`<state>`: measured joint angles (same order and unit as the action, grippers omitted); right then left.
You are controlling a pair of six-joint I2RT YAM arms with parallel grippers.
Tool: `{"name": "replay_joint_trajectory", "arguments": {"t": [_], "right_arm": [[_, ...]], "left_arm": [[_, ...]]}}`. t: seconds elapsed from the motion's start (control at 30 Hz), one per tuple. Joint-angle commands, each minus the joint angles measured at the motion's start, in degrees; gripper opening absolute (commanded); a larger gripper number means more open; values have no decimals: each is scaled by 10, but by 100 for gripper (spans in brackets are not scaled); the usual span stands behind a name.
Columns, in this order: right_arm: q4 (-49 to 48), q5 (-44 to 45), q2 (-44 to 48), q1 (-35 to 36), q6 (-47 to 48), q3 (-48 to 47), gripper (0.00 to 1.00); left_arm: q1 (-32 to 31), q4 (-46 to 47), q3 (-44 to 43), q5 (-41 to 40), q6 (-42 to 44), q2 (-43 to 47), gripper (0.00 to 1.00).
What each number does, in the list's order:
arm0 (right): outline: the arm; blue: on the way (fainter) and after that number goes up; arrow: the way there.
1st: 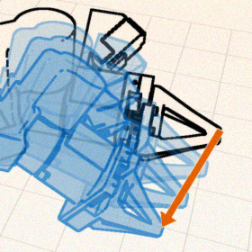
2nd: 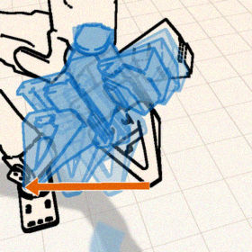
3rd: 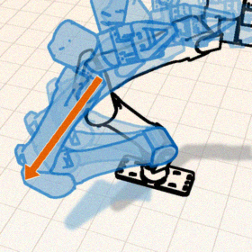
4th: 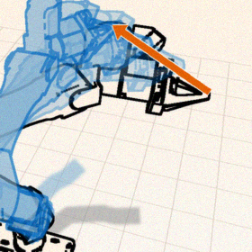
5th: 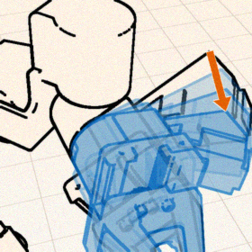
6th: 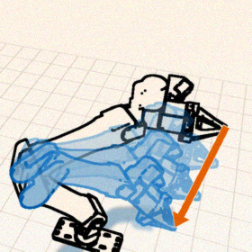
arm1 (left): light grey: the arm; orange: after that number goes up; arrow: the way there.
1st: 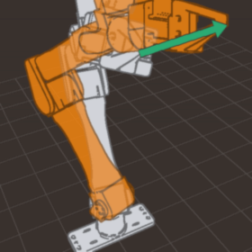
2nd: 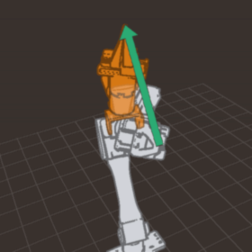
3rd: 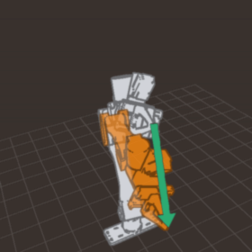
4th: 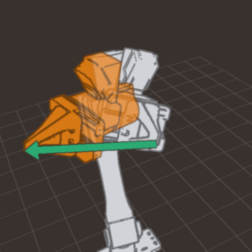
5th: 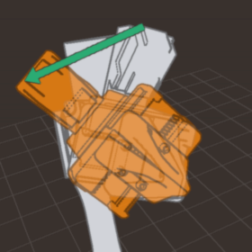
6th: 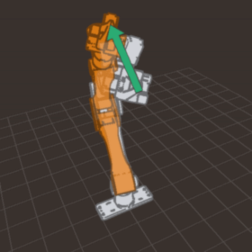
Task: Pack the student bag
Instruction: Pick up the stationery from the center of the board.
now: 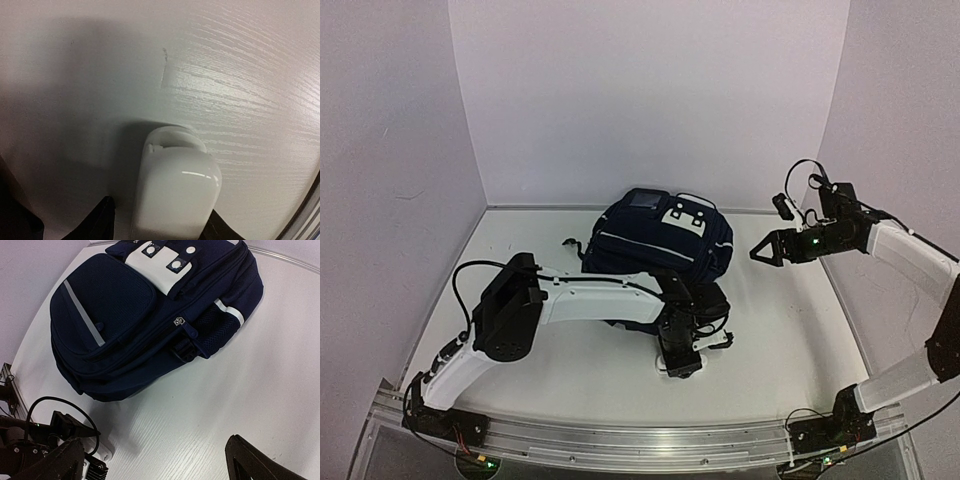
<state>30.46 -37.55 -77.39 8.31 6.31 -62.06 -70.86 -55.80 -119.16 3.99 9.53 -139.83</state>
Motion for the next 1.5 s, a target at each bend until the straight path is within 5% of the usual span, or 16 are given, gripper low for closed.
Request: {"name": "replay_joint_trajectory", "arguments": {"t": [0.0, 0.23, 0.6, 1.0, 1.47], "right_arm": [[-10, -9, -7, -3, -4, 3, 98], [-10, -5, -14, -3, 0, 3, 98], [-8, 41, -43, 9, 9, -28, 98], [5, 171, -126, 156, 88, -162, 98], [7, 279, -287, 335, 194, -322, 87]], "left_arm": [[-2, -23, -14, -17, 4, -16, 47], [-2, -3, 20, 7, -11, 19, 26], [58, 171, 189, 69, -117, 208, 17], [139, 415, 423, 88, -335, 418, 14], [191, 466, 592, -11, -491, 608, 14]]}}
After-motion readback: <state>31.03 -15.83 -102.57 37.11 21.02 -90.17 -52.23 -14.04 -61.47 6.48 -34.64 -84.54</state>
